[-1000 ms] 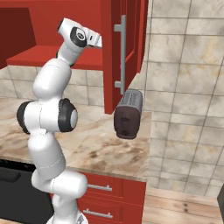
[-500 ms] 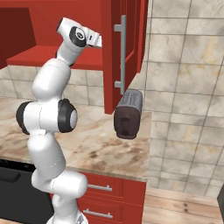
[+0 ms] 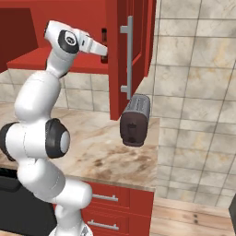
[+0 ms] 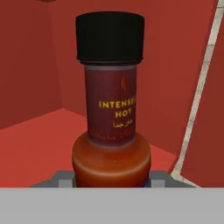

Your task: Take 2 condiments from the cabinet and move them on the counter near the stove.Make sure the condiments are lined up with each other, next to each other.

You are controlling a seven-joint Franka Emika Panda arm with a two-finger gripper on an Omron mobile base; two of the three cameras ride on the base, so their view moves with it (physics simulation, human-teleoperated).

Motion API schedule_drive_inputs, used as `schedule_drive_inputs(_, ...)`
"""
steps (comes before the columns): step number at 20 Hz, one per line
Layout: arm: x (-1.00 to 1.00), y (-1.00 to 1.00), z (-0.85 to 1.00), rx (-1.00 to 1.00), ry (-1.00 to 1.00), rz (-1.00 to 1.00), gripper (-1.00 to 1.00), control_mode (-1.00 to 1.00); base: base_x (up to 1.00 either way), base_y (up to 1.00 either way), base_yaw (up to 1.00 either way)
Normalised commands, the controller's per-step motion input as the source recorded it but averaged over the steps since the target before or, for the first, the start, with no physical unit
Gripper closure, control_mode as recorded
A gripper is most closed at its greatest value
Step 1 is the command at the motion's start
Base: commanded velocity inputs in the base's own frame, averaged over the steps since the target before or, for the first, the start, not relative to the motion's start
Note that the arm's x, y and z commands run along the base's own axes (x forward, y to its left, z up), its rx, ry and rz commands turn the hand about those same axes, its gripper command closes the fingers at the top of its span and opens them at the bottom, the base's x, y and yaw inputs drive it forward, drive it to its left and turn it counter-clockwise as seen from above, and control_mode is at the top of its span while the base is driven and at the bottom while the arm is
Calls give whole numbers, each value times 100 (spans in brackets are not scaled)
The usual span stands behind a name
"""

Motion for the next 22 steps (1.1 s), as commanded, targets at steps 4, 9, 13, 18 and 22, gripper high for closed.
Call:
schedule_drive_inputs(4,-100,18,29,0,0,12,100,-100,0,0,0)
schedule_drive_inputs(9,-100,25,25,-2,0,36,100,-100,0,0,0)
schedule_drive_inputs(13,-100,37,4,-3,2,66,100,-100,0,0,0)
schedule_drive_inputs(18,-97,31,-10,0,1,75,100,-100,0,0,0)
schedule_drive_inputs(22,-52,0,-5,4,0,50,100,-100,0,0,0)
